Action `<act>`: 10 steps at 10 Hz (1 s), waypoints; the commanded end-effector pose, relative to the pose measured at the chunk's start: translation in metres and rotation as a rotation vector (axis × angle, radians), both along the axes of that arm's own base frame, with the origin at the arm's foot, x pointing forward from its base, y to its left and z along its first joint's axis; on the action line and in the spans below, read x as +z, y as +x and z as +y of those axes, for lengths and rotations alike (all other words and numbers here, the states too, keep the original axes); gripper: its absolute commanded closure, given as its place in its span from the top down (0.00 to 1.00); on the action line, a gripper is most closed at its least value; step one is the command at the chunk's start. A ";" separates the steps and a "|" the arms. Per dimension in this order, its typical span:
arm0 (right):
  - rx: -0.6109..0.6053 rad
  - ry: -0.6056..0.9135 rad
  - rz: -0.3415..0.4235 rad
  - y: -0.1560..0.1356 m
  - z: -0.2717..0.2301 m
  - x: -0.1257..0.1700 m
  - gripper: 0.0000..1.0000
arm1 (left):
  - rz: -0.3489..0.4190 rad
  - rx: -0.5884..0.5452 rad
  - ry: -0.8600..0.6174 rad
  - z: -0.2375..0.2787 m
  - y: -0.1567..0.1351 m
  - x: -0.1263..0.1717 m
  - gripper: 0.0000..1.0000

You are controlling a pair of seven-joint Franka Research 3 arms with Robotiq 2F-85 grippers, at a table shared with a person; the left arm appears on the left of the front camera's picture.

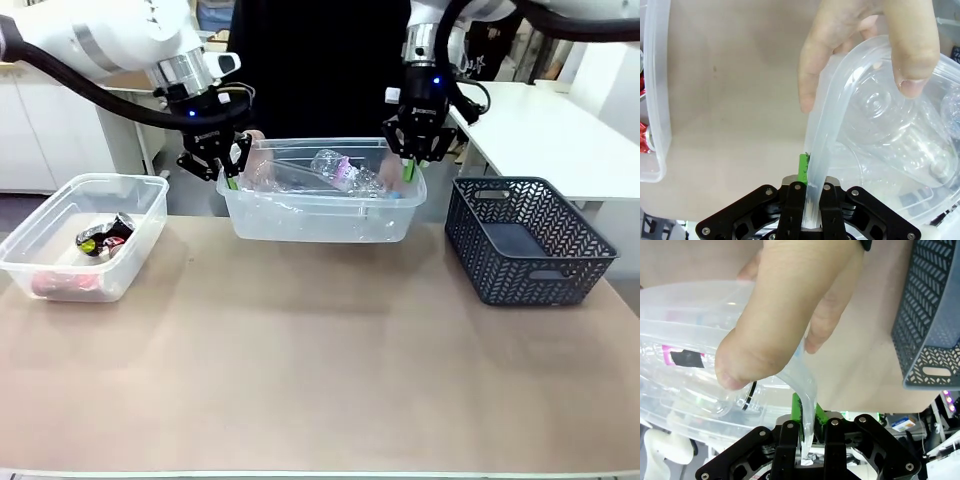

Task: Sort the waste into each basket.
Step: Offer the picked Organizing box to the human, then release the Organizing box you were holding.

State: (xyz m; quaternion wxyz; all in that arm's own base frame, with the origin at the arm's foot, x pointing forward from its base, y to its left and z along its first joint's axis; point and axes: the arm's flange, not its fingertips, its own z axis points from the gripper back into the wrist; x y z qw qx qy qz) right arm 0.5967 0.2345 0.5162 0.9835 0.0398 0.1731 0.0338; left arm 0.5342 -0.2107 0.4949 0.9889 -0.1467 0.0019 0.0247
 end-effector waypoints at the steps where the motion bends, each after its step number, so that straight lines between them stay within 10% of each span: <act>1: 0.012 0.003 -0.004 -0.003 0.003 0.003 0.06 | -0.012 0.000 -0.003 0.002 -0.003 0.006 0.03; 7: 0.012 0.003 -0.004 -0.003 0.003 0.003 0.06 | -0.012 0.000 -0.003 0.002 -0.003 0.006 0.03; 8: 0.000 0.000 -0.001 0.000 0.000 0.001 0.63 | -0.003 -0.001 0.002 0.000 0.000 0.001 0.58; 9: -0.057 0.016 -0.060 -0.007 -0.003 0.008 0.61 | -0.026 -0.018 0.034 -0.002 -0.004 0.006 0.61; 10: -0.068 0.018 -0.095 -0.012 -0.004 0.012 1.00 | -0.040 -0.025 0.035 -0.004 -0.008 0.011 1.00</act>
